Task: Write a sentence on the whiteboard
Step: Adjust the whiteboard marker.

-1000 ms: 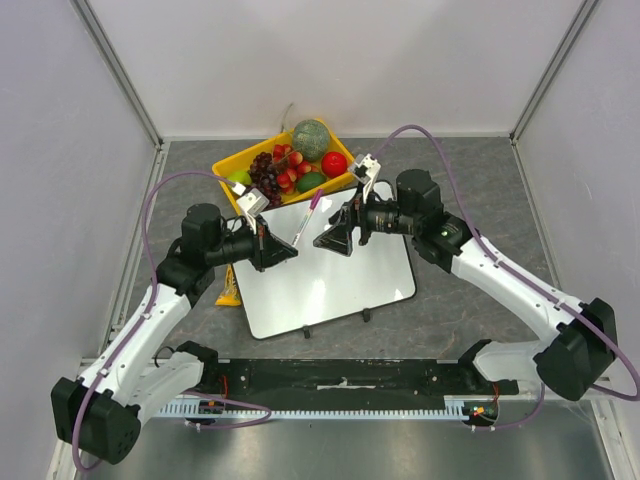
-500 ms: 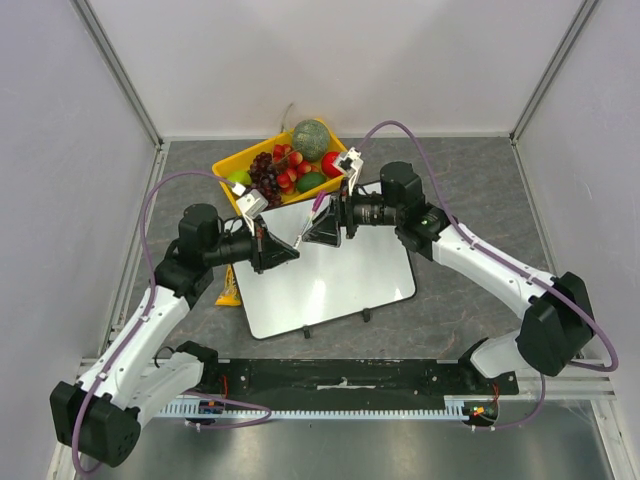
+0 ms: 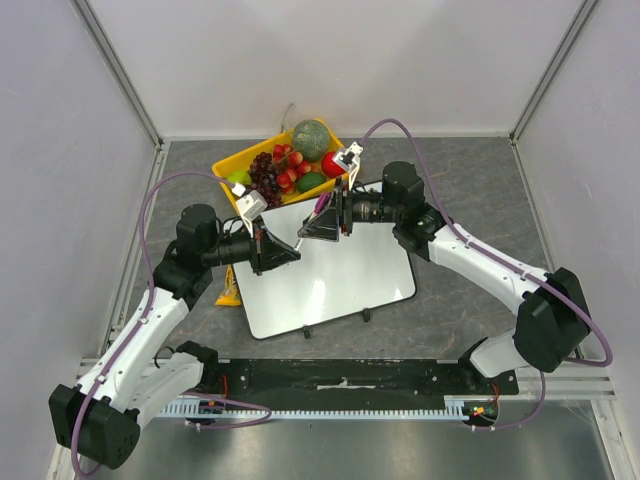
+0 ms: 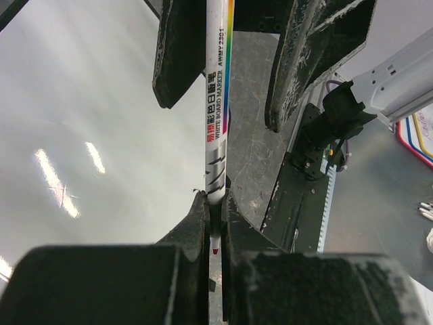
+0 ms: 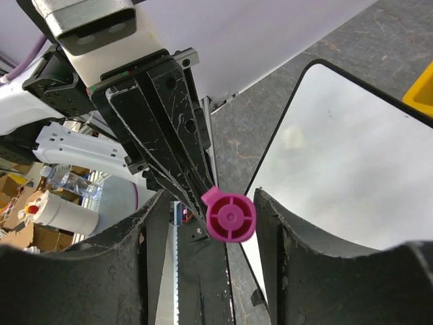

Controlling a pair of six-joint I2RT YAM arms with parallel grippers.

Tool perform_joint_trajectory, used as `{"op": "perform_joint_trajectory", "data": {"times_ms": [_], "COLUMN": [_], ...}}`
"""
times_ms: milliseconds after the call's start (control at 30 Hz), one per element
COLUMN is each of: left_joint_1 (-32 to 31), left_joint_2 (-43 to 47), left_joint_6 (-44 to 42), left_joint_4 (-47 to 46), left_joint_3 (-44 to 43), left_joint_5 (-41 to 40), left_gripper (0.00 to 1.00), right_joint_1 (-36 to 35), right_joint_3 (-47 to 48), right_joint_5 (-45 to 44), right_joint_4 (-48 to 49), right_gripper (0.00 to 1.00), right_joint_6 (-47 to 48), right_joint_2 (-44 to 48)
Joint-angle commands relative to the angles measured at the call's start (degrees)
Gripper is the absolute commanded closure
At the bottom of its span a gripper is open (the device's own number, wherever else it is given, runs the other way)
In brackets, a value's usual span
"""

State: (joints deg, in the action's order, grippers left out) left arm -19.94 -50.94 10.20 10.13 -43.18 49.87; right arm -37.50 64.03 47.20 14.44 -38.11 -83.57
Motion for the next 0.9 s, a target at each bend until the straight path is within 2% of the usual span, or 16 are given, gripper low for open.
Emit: {"op": "perform_joint_trajectory", "data": {"times_ms": [0, 433, 600, 767, 867], "left_joint_1": [0.2, 0.3, 0.2, 0.3, 0.2], "left_joint_2": [0.7, 0.8, 0.7, 0.6, 0.6], "left_joint_6": [-1.0, -1.5, -1.6, -1.7, -1.8], "left_joint_4": [-2.1, -2.2, -2.2, -2.1, -2.1], "left_joint_3": [-1.3, -1.1, -1.1, -1.0, -1.1], "left_joint_5": [2.3, 3.4, 3.8, 3.8, 3.8], "left_gripper": [0.98, 0.98, 0.98, 0.98, 0.98], "right_joint_1": [0.2, 0.2, 0.2, 0.2, 0.2], "right_joint_3": [-0.9, -2.2, -2.0, -2.2, -2.4], "right_joint_5": [3.6, 3.2, 4.0, 3.7, 3.3], "right_joint_4": [4.6, 3.6, 3.9, 3.9, 3.4], "right_gripper": [0.42, 0.62, 0.75, 1.0, 1.0], "right_joint_6": [-2.9, -2.2, -3.2, -3.7, -3.4], "right_joint_2": [-1.2, -0.5, -1.2, -1.6, -1.5]}}
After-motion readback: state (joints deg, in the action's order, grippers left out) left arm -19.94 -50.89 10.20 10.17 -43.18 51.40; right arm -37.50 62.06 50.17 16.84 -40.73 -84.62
